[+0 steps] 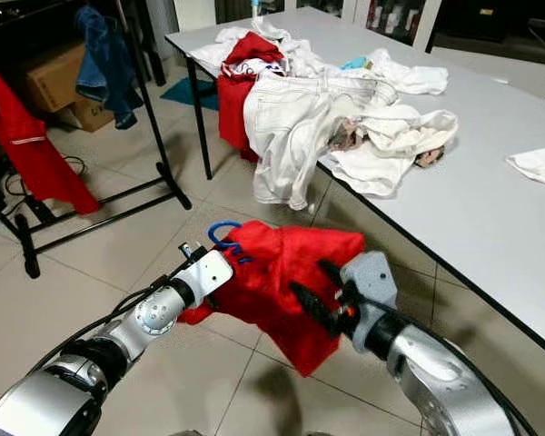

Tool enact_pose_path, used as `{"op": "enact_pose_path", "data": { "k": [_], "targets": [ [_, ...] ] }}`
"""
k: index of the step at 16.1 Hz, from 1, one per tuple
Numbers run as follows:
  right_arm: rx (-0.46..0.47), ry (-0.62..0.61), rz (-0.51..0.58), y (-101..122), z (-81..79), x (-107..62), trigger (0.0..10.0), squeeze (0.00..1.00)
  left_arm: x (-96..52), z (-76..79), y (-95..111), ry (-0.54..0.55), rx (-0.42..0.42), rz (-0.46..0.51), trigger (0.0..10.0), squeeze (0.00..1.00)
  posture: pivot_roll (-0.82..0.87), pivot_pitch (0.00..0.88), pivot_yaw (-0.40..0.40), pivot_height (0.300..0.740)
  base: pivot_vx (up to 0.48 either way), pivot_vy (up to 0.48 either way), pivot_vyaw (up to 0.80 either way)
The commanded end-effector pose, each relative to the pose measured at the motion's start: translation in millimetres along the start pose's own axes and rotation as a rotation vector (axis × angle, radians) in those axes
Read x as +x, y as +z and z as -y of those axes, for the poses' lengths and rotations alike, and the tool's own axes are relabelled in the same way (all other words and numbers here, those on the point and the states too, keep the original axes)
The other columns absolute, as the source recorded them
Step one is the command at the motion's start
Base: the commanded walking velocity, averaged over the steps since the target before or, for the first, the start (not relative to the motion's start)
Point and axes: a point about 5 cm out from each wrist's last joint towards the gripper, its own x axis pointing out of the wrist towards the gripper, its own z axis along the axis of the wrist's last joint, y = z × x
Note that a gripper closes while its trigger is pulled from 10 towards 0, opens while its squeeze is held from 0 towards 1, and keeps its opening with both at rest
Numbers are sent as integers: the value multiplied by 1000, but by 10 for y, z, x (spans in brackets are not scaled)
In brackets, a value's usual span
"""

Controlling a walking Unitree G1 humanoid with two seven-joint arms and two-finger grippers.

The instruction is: Hang hanger

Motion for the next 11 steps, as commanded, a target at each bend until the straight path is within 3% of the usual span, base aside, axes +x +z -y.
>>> {"op": "enact_pose_path", "data": {
  "k": [1, 5, 6, 7, 8, 10, 11],
  "targets": [
    [6, -21, 66, 120, 46, 4, 10000, 1000, 8, -15, 39, 3, 9, 30, 10000, 0, -194, 0, 51, 740, 0, 0, 0],
    [16, -39, 130, 202, 97, 0, 10000, 1000, -4, 2, 26, -4, 9, 29, 10000, 0, -194, 0, 51, 740, 0, 0, 0],
    [-18, -58, 119, 186, 126, -16, 10000, 392, -5, 4, 25, -5, 9, 29, 10000, 0, -194, 0, 52, 740, 0, 0, 0],
    [-49, -68, 114, 186, 147, -40, 10000, 0, -6, 11, 19, -16, 6, 25, 10000, 0, -194, 0, 54, 740, 0, 0, 0],
    [-72, -35, 126, 227, 108, -66, 10000, 0, -11, 28, 1, -40, 1, 12, 10000, 0, -196, 0, 56, 740, 0, 0, 0],
    [-72, 136, 175, 348, -123, -120, 10000, 0, -25, 63, -37, -84, -4, -13, 10000, 0, -196, 0, 56, 740, 0, 0, 0],
    [-89, 158, 122, 257, -183, -72, 10000, 0, -32, 77, -36, -100, 1, -7, 10000, 0, -202, 0, 58, 740, 0, 0, 0]
  ]
}}
